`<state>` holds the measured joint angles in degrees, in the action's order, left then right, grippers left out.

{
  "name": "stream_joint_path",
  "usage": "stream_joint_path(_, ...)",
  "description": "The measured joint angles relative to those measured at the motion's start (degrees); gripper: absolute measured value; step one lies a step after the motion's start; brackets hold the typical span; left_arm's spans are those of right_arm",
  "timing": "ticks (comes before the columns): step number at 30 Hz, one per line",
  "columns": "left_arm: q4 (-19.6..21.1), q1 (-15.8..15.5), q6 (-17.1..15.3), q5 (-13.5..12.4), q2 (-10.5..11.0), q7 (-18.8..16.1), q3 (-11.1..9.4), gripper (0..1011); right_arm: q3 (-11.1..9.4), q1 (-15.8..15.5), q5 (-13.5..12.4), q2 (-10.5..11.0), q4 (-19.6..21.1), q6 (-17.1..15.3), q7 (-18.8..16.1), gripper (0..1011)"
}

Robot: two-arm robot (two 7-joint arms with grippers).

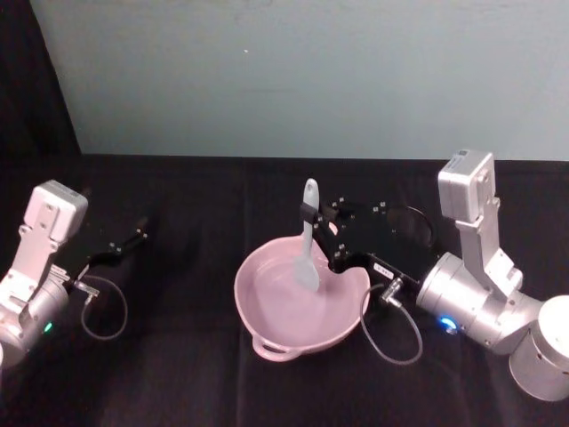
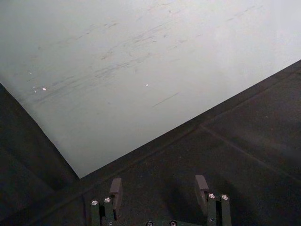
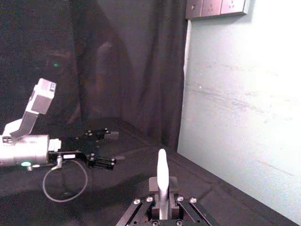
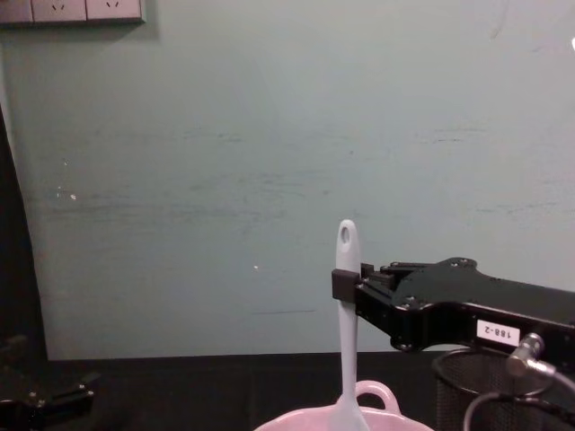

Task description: Use the one hand to pick up the spoon and stir the clear water in the bowl.

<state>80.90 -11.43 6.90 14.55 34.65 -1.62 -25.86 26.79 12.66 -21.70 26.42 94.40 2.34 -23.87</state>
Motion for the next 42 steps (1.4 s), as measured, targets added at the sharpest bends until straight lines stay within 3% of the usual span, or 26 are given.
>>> stream_joint_path(11,0.0,0.0,0.0,0.0,0.0,0.0,0.0,1005,0.3,-1.0,1.3,-1.9,-0.8,1.2,-2.2,121)
stream_joint_path(24,0.0,0.0,0.0,0.0,0.0,0.0,0.0,1005,1.5,2.0,1.6,-6.0,-5.7,3.6,-4.5,120)
stream_joint_path(33,0.0,0.0,0.0,0.0,0.0,0.0,0.0,1005,0.1,4.5,2.4,-7.5,-10.2,4.4,-3.5,120)
stream_joint_path(42,0.0,0.0,0.0,0.0,0.0,0.0,0.0,1005,-2.9,4.1,3.1,-6.6,-10.8,4.5,-1.7,121)
